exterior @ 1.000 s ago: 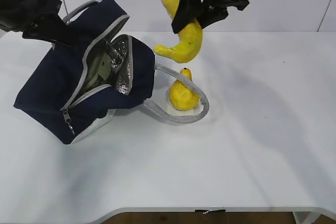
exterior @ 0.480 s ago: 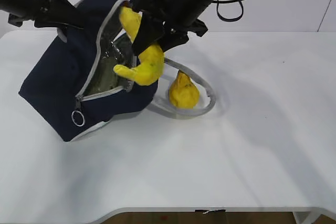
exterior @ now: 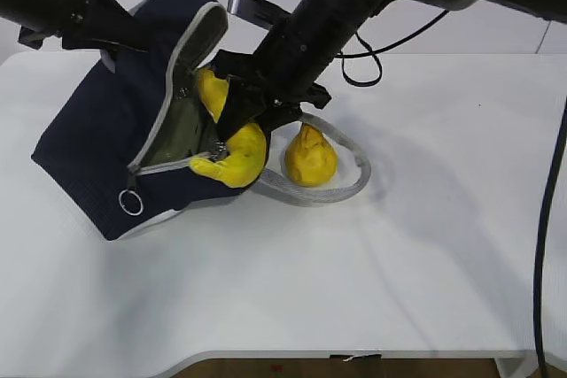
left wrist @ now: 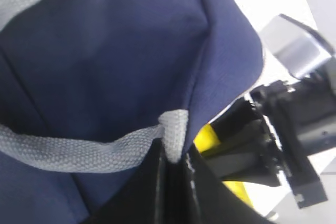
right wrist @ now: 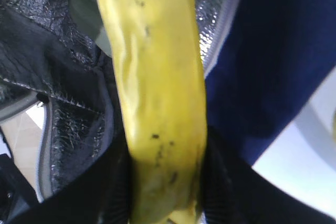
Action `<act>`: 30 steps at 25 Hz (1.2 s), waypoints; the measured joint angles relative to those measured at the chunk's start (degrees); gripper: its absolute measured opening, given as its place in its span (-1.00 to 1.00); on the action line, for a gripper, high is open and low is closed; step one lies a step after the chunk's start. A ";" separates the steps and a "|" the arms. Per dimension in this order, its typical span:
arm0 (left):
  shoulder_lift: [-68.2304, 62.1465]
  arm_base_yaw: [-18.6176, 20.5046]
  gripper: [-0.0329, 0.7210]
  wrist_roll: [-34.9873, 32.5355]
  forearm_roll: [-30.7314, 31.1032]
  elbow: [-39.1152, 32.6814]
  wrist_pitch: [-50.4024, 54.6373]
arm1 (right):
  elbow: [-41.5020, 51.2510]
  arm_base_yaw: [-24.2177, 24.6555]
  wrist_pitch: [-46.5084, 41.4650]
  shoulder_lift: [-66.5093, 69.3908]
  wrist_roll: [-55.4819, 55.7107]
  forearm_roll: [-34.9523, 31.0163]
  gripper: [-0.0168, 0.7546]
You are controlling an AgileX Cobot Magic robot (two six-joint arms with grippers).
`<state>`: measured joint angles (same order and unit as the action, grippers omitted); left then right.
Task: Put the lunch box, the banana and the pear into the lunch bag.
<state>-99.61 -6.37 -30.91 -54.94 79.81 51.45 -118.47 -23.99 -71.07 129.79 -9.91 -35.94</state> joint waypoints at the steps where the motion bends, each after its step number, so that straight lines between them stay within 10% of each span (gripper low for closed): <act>1: 0.00 0.00 -0.88 0.00 0.00 0.00 0.16 | -0.39 0.00 0.00 0.25 -0.50 -0.76 -0.23; 30: 0.00 0.00 -0.88 0.00 -0.10 0.00 2.07 | -3.76 0.00 18.05 6.66 -9.18 -7.98 -0.23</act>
<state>-99.61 -6.37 -30.91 -55.05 79.81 53.52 -122.23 -23.99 -53.01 136.45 -19.09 -43.92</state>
